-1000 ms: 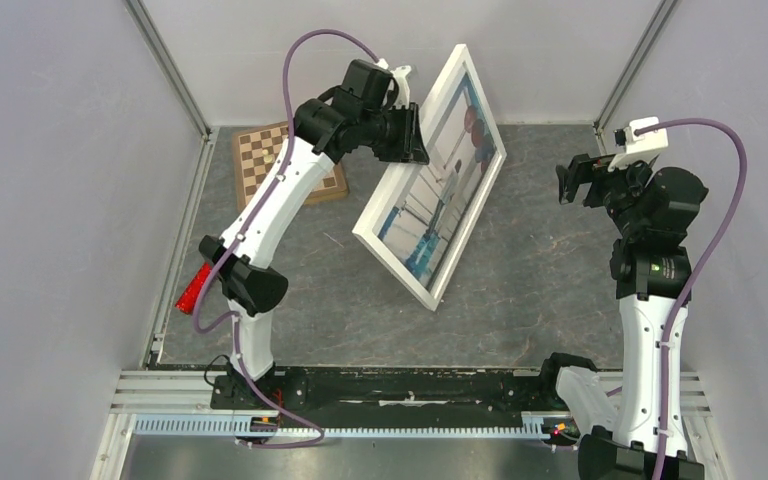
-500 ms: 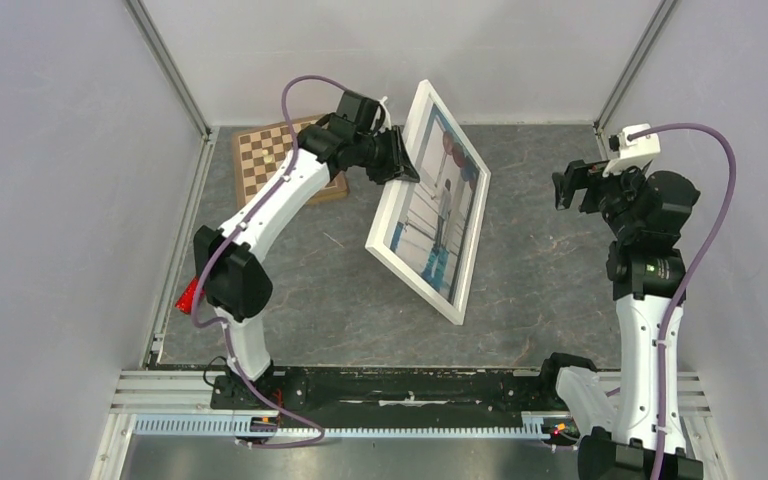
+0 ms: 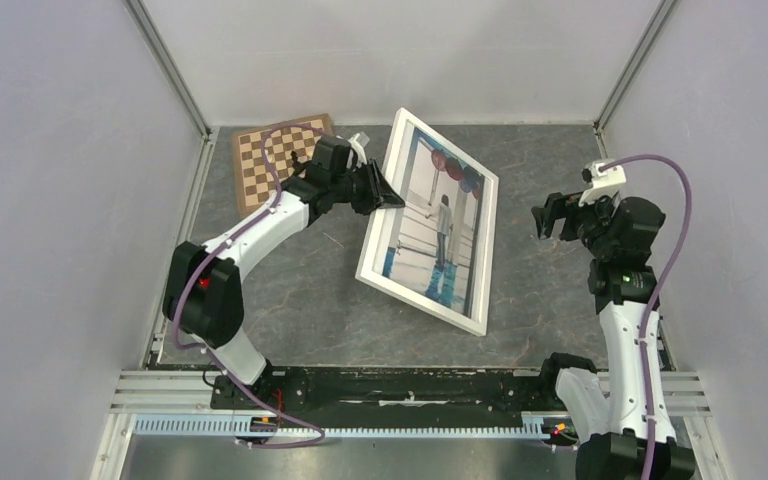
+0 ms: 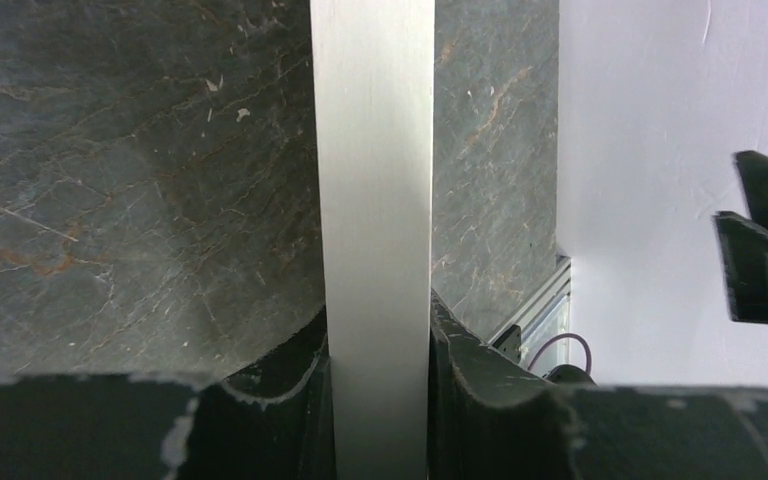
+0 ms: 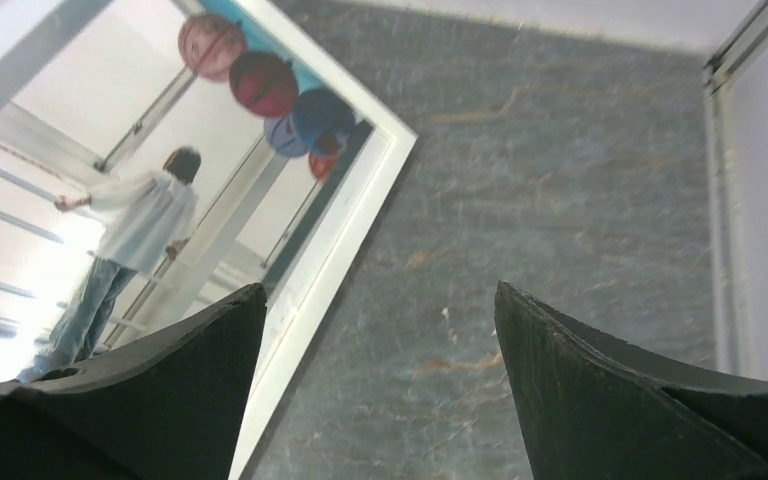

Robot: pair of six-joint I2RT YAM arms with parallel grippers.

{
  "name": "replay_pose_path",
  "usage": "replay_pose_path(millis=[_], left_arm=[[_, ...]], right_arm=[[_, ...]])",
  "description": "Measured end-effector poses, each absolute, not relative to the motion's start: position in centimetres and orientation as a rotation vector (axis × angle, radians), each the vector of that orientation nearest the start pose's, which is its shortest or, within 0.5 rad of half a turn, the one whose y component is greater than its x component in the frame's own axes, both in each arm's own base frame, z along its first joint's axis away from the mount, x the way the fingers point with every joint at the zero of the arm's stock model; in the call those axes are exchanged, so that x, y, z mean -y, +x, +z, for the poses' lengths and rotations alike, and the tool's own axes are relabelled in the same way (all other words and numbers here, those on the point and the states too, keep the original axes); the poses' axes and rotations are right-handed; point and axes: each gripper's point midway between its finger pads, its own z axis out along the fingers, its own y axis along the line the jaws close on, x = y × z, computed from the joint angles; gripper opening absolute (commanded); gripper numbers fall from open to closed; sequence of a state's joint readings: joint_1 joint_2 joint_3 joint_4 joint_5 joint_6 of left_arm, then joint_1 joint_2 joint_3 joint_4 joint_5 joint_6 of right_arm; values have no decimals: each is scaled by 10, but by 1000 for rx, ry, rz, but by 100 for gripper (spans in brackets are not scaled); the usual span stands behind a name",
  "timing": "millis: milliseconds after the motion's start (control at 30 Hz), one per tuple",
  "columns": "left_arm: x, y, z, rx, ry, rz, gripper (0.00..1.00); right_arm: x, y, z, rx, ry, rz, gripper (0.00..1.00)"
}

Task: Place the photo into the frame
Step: Turn over the photo frame at the center of the board.

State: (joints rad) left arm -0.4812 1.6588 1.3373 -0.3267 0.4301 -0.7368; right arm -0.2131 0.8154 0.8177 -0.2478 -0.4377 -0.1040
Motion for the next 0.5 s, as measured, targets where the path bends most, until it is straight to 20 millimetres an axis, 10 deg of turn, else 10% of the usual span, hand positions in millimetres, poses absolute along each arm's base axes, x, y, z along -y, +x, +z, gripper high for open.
replay_pose_path(millis=[500], left_arm=[[310, 336, 91, -2358, -140, -1354, 19]], right_arm=[[-23, 306, 145, -1892, -281, 302, 87]])
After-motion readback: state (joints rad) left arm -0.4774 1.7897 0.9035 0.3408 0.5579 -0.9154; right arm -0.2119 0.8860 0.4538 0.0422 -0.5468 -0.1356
